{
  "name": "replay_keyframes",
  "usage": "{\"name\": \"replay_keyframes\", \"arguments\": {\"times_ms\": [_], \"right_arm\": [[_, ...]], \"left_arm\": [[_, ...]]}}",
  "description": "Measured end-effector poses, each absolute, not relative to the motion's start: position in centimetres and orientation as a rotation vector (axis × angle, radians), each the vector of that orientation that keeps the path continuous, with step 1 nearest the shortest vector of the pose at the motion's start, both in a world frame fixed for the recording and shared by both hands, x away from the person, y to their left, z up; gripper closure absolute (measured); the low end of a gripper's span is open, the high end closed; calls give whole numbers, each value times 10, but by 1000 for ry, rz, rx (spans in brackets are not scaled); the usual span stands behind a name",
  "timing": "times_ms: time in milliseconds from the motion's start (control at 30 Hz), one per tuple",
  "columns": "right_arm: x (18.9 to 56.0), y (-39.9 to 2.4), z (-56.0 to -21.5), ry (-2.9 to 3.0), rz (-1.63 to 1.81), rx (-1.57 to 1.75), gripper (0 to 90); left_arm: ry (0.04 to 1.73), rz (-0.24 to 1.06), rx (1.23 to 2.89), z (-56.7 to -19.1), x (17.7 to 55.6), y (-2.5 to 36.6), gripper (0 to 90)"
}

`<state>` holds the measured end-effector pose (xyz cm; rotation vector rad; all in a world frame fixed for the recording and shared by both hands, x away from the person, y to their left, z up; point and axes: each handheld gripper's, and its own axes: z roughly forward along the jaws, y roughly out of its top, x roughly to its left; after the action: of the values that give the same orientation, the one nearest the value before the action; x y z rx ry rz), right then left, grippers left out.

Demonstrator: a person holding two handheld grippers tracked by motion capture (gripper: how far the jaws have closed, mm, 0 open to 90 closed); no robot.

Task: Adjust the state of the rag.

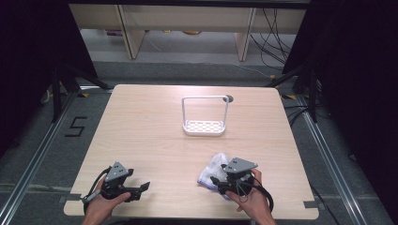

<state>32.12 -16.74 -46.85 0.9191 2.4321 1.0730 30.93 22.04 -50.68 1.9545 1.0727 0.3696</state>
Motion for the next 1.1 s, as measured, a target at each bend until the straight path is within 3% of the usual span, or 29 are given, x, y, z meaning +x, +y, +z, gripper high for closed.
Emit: {"name": "replay_keyframes", "arguments": {"times_ms": [233, 300, 333, 467, 800, 1100], "right_arm": [[326, -161, -486, 2487, 931, 896, 460], [327, -163, -487, 2489, 903, 863, 577], [327, -163, -487, 2489, 903, 863, 577], [328, -172, -480, 2478, 991, 861, 764], [323, -188, -457, 2413, 1206, 916, 803], [325, -194, -451, 2397, 1319, 955, 811]], "left_arm": [[1057, 375, 1994, -506, 309, 222, 154], [1078, 365, 1967, -508, 309, 221, 154], [1078, 365, 1967, -508, 309, 221, 154], [1056, 370, 1995, -507, 310, 222, 155], [1041, 354, 1983, -506, 308, 215, 158], [892, 229, 1934, -502, 300, 167, 221]]}}
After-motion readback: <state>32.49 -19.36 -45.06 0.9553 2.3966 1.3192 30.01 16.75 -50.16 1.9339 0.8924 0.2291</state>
